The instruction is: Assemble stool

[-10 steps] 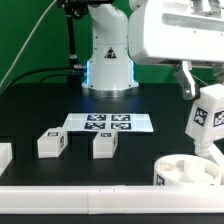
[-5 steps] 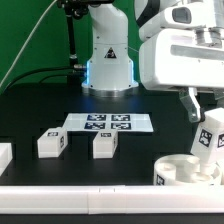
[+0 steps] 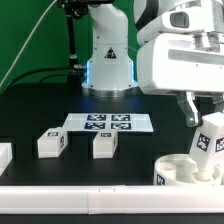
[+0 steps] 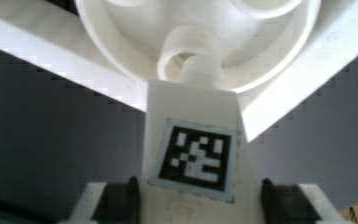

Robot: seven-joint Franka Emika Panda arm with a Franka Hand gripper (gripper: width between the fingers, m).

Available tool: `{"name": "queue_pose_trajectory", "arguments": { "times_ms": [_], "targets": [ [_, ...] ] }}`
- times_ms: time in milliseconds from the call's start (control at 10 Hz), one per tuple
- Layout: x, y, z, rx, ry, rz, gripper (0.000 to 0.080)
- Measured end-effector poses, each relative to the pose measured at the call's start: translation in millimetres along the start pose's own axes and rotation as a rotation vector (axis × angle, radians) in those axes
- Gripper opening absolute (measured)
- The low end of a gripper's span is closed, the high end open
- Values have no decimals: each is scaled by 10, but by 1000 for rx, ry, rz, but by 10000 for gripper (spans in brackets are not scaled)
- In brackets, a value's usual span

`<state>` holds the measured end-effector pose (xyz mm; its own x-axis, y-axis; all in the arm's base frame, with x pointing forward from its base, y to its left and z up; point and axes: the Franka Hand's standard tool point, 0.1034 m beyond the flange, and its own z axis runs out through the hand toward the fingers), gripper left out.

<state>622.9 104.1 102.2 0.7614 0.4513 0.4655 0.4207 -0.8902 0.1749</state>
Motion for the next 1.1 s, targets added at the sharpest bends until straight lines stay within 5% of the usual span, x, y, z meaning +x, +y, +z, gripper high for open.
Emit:
{"name": "queue_pose_trajectory", "arguments": {
  "times_ms": [1100],
  "targets": [
    [-100, -39, 132, -1, 9, 0, 324]
  ]
}}
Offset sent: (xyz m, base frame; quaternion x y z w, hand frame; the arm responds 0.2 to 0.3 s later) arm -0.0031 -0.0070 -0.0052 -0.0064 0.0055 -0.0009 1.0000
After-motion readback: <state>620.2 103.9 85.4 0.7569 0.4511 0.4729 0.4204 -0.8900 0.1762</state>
